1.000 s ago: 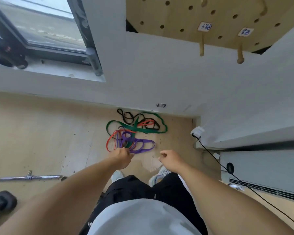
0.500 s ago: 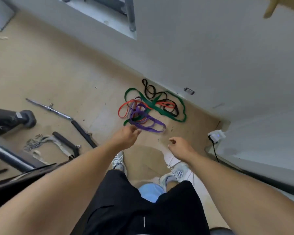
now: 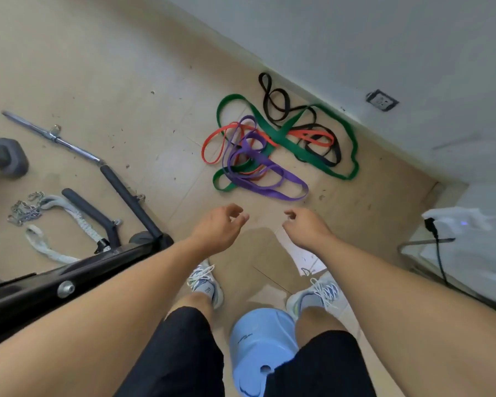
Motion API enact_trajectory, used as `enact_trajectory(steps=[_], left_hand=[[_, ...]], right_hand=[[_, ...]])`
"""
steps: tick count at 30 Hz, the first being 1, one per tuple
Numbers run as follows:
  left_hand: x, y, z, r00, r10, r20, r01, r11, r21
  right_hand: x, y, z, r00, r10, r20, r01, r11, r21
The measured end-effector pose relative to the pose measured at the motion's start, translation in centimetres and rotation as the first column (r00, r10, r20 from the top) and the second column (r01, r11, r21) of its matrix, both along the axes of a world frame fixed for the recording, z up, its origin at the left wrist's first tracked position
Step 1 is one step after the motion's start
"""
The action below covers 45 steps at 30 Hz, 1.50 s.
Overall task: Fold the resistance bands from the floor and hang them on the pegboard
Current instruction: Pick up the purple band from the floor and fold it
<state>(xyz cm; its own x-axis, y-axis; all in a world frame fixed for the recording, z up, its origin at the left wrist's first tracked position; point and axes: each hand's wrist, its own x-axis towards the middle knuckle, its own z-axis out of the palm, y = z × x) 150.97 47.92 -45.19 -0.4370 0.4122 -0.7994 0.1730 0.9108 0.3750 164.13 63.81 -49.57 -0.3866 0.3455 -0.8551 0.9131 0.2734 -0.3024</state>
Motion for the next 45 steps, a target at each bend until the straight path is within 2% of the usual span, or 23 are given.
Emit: enact_trajectory(steps=[5,10,14,17,20,26,29,38,43,45], left_hand=[[-1.9,1.6,-10.0,0.997,0.023,-0.071,-0.016,0.995,0.097],[-5.8,2.6,-18.1,0.984,-0.109,-0.138,0.117,0.992,0.049],[-9.8,2.7,-20.7,0.986,-0.13,-0.104,0.132,0.991,0.011],[-11.7,2.3,-21.1,0.962,-0.133,-0.24,0.146,0.989,0.035],[-11.9,2.0,-20.7,0.94,-0.168,-0.296,0.191,0.98,0.05],[-9.9,1.6,-18.8,0.911,-0.215,-0.353,0.253,0.965,0.064],[-8.6,1.2,-17.9,0.896,-0.239,-0.374,0.277,0.959,0.05],[-6.9,-0.1,-16.4,0.854,-0.31,-0.419,0.329,0.944,-0.027],[-6.1,-0.8,-14.9,0.831,-0.329,-0.449,0.347,0.937,-0.045],[-5.7,-1.3,-14.2,0.814,-0.329,-0.479,0.358,0.933,-0.033]], right_hand=[[-3.8,0.2,-11.8,0.995,0.097,-0.031,-0.095,0.994,0.062],[-7.4,-0.3,-23.0,0.972,0.228,-0.059,-0.215,0.962,0.17],[-11.3,-1.4,-30.1,0.931,0.32,-0.178,-0.263,0.923,0.282],[-13.8,-3.2,-34.3,0.884,0.424,-0.199,-0.316,0.853,0.414],[-14.7,-5.1,-37.0,0.869,0.469,-0.158,-0.346,0.804,0.484],[-15.7,-4.8,-38.5,0.856,0.515,-0.032,-0.416,0.725,0.549],[-15.7,-4.4,-38.2,0.844,0.534,-0.04,-0.428,0.718,0.549],[-14.2,-4.4,-33.7,0.87,0.461,-0.173,-0.327,0.804,0.497],[-13.6,-3.7,-29.3,0.86,0.376,-0.344,-0.161,0.841,0.517],[-13.5,-3.0,-26.4,0.852,0.294,-0.433,-0.048,0.868,0.494]])
